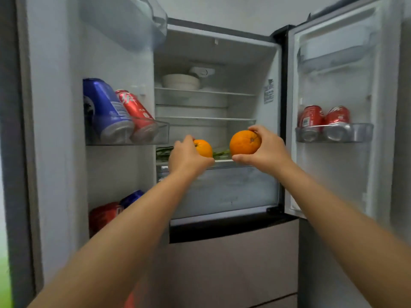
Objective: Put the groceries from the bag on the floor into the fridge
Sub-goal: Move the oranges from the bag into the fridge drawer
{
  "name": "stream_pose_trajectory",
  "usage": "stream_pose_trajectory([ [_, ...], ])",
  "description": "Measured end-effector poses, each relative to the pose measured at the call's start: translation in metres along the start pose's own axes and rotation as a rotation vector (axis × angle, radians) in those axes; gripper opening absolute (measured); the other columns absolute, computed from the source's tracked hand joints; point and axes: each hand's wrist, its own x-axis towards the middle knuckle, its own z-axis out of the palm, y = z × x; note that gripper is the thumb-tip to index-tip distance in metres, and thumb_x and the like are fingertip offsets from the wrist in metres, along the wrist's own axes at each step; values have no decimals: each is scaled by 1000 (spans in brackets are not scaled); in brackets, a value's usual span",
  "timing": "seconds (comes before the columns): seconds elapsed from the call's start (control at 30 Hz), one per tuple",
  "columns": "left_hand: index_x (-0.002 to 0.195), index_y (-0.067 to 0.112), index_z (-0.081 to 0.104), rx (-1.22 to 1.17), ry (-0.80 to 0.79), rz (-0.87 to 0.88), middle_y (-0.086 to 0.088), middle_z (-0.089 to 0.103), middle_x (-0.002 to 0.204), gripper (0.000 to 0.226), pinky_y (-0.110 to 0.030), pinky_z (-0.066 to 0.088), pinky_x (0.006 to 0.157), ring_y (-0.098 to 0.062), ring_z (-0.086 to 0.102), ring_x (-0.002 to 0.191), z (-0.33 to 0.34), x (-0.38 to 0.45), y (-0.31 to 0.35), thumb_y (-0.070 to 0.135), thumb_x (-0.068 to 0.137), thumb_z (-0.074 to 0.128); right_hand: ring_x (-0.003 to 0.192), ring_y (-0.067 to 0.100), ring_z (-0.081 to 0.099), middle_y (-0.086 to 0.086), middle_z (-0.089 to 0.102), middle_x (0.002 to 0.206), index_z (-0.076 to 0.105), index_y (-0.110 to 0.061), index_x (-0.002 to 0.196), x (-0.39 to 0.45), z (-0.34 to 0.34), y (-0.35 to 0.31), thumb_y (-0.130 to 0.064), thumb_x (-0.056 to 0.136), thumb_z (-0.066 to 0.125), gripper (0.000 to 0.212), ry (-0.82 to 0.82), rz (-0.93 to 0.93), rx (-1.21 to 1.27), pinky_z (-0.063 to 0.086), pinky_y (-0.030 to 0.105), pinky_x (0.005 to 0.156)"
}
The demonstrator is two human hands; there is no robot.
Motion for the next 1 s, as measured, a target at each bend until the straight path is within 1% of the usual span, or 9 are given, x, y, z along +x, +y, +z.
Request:
stream_pose_trajectory([
  [0.17,125,11,48,162,-71,-38,-11,55,124,62,-35,48,84,-29,55,112,46,101,-2,33,73,73,123,27,46,12,46,136,40,-13,134,96,46,44,-24,67,80,79,-76,-22,-48,40,33,98],
  [0.27,119,8,52,285,-178,-84,-11,56,112,55,-31,44,73,-25,54,96,73,151,-12,32,74,72,118,27,49,13,50,132,45,-13,130,145,73,77,-25,65,81,76,-179,-62,-143,38,24,87],
  [0.4,119,7,56,543,-387,-101,-12,56,108,51,-31,48,74,-28,56,95,107,206,-27,30,76,72,110,24,52,10,53,126,47,-14,127,200,102,113,-29,67,79,70,-440,-142,-367,38,25,79],
  [0.57,119,6,59,821,-704,-179,-11,59,103,46,-29,46,72,-22,56,76,150,258,-47,29,81,69,101,20,46,0,46,112,43,-19,130,256,149,152,-35,70,76,71,-872,-241,-583,46,36,88],
  [0.67,124,7,58,934,-882,-191,-10,61,120,48,-31,47,76,-22,56,89,178,282,-67,30,83,68,108,23,50,5,50,125,42,-17,130,275,187,176,-34,73,74,68,-1070,-327,-679,46,36,91],
  [0.8,130,10,51,1030,-996,-46,-11,55,130,61,-40,49,97,-28,57,113,213,302,-98,35,79,71,109,26,50,7,45,132,39,-15,134,289,235,205,-31,75,73,70,-1299,-379,-706,53,41,89],
  [0.9,128,8,53,1046,-983,1,-12,57,128,59,-38,50,89,-31,57,114,232,308,-122,35,79,72,104,27,48,3,38,119,36,-13,135,290,263,224,-23,78,72,68,-1444,-313,-629,55,34,66],
  [0.93,128,8,53,1030,-973,-6,-12,58,127,58,-37,49,85,-31,57,113,238,309,-129,34,79,71,108,30,49,2,38,117,37,-13,134,290,272,232,-23,78,72,68,-1449,-323,-627,55,33,65],
  [1.0,128,7,53,972,-964,-31,-14,57,127,53,-38,48,88,-30,58,112,248,311,-143,30,83,68,114,32,50,6,45,123,39,-12,131,289,289,248,-28,76,73,66,-1417,-405,-644,56,41,79],
])
